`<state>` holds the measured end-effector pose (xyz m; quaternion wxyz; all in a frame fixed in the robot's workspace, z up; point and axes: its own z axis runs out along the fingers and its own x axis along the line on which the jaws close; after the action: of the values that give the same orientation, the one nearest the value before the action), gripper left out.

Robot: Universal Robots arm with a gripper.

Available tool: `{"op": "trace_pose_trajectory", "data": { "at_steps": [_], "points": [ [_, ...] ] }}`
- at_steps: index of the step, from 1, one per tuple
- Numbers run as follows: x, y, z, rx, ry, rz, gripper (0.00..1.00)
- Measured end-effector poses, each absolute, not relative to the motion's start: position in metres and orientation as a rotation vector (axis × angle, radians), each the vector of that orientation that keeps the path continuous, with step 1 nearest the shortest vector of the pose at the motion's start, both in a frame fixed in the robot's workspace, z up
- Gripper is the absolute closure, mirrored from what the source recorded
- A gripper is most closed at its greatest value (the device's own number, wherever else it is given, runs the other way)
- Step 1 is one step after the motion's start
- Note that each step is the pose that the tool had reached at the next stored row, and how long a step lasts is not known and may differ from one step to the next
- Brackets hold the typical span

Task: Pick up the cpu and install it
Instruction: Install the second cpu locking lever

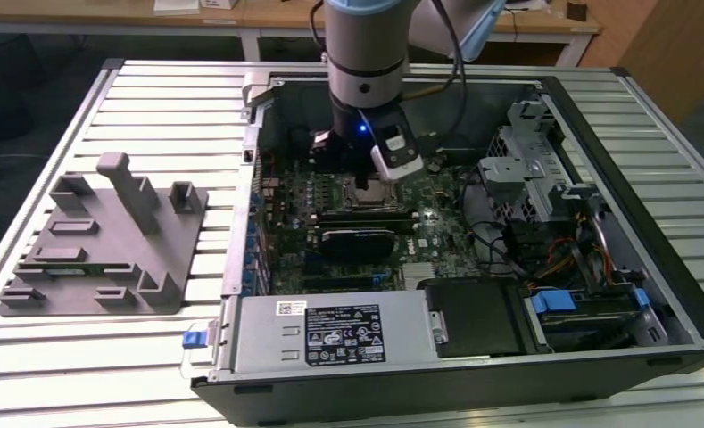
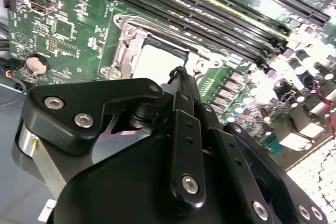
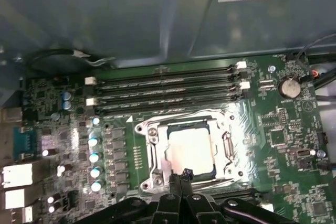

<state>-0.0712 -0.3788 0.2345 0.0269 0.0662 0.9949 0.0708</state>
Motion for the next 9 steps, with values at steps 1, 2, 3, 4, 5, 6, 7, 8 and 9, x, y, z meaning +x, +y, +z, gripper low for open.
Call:
{"op": "trace_pose_trajectory", "data": {
  "at_steps": [1,2,3,4,5,6,7,8,9],
  "points": [
    [-0.07,-0.377,0.234,0.204,3.073,0.214,0.89],
    [-0.068,-0.376,0.234,0.204,3.074,0.21,0.89],
    [-0.066,-0.375,0.234,0.204,3.074,0.207,0.89],
    [-0.064,-0.373,0.234,0.204,3.074,0.205,0.89],
    [-0.062,-0.372,0.234,0.204,3.074,0.202,0.89],
    [-0.06,-0.371,0.234,0.204,3.074,0.2,0.89],
    [-0.058,-0.371,0.234,0.204,3.074,0.199,0.89],
    [-0.057,-0.371,0.234,0.204,3.074,0.198,0.89],
    [-0.057,-0.371,0.234,0.204,3.074,0.198,0.89]
  ]
}}
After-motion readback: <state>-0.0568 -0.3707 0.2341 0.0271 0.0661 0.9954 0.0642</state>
